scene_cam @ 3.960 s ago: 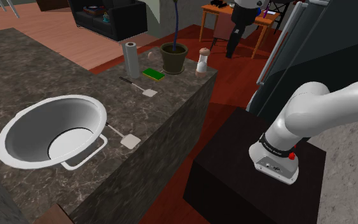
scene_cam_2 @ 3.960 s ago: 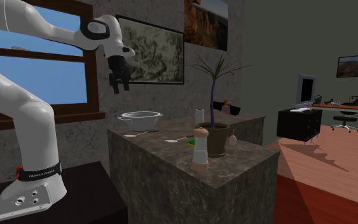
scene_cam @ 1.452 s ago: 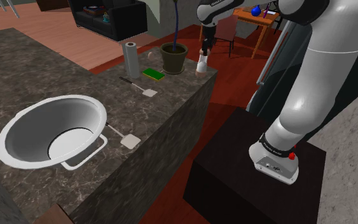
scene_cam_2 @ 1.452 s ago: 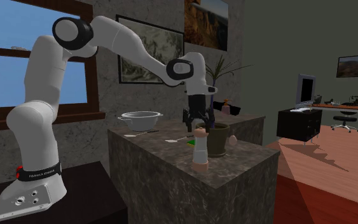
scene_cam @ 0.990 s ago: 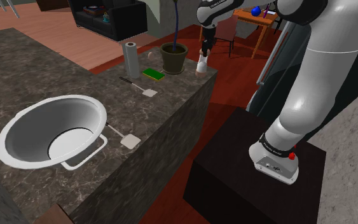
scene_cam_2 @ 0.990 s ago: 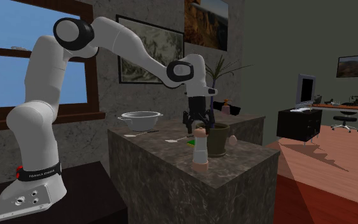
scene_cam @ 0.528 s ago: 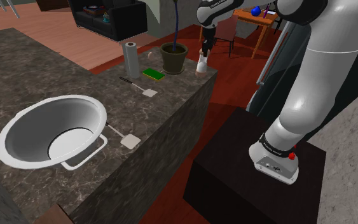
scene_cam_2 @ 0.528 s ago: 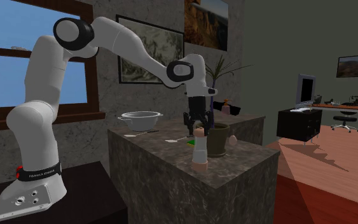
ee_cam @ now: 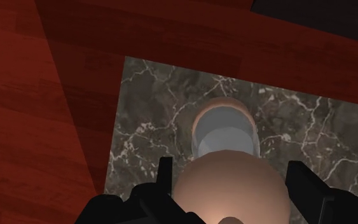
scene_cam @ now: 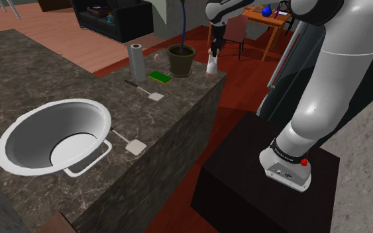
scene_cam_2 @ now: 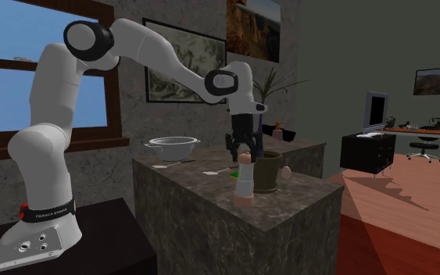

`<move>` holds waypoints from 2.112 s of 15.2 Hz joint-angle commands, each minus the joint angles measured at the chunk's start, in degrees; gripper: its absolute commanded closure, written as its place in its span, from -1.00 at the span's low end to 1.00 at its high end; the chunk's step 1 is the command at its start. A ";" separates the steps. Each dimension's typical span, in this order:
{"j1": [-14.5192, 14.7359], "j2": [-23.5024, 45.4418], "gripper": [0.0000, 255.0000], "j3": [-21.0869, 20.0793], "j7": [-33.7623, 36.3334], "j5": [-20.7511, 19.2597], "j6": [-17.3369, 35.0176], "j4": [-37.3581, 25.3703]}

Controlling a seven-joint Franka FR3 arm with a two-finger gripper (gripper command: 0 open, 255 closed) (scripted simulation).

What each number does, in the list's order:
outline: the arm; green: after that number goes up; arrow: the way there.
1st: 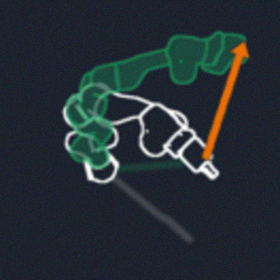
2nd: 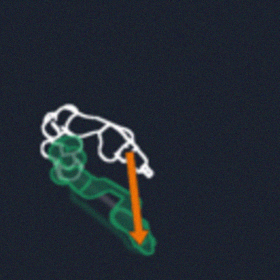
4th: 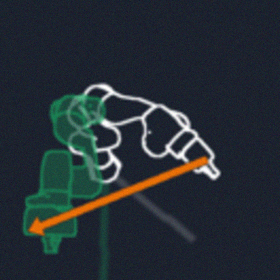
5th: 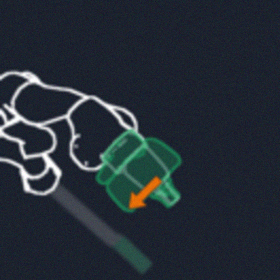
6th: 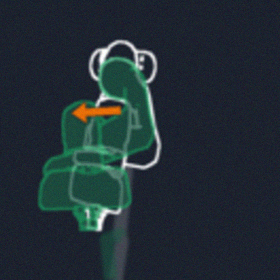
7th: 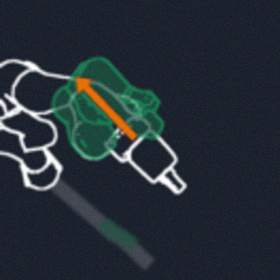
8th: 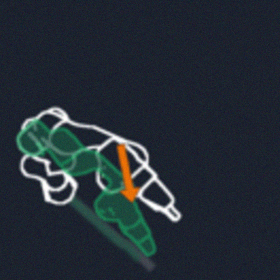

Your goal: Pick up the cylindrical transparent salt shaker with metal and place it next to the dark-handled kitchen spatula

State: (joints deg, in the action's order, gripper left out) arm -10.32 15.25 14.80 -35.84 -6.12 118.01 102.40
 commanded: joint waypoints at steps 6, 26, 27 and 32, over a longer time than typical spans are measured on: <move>0.15 -1.52 1.00 0.06 -0.42 -0.15 -4.89 -3.42; 0.09 -2.50 1.00 0.20 -2.28 0.08 -19.82 -17.52; 0.06 -2.39 1.00 0.21 -2.40 0.12 -20.62 -18.42; -0.12 -1.61 1.00 0.27 -3.04 0.38 -24.74 -23.35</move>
State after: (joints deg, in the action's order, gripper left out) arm -10.42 13.26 15.08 -38.78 -5.84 94.26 80.39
